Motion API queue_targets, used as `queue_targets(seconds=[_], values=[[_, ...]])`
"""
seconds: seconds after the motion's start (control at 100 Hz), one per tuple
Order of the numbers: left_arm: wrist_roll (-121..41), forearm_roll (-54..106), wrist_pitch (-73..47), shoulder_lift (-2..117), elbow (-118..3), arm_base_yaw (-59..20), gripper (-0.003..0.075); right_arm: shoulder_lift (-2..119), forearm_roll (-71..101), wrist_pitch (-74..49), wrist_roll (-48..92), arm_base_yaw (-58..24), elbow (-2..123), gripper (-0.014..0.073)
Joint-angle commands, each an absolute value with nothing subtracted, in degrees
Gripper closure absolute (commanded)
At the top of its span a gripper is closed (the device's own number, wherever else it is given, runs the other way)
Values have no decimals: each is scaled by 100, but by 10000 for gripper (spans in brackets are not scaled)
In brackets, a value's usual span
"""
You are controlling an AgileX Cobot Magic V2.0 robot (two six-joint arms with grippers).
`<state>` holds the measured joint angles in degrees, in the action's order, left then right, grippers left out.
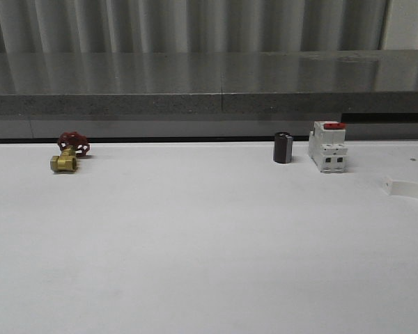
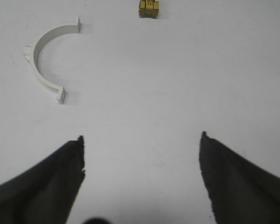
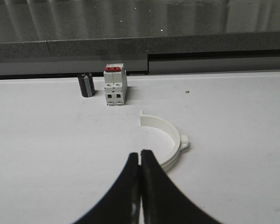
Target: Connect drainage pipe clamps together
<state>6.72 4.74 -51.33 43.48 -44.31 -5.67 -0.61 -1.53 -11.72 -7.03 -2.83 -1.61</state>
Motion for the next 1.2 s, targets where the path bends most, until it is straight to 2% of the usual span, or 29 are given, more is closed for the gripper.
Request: queue_targets(seconds=[0.0,0.2,0.46,0.6,0.81,1.19], values=[[683,539,-4642,4403,-4556,-557,92,-177,-183,-697,-660,-263,-70,711],[691,396,-4237,5265,-4655,-350,94,-177,-183,-697,-660,-263,-70,711],[-507,594,-4097,7230,-5455,866,102,-177,-183,-697,-660,-263,-70,711],[-1161,845,-4138,8282,-6089,1231,102,-177,-183,-697,-660,-263,-70,711],[-1550,833,-4125,9603,-6983,1420,102,-177,-183,-697,-660,-263,-70,711],[-2036,833,-4233,11049,-8052,1431,102,-177,-183,-697,-660,-263,-70,711]])
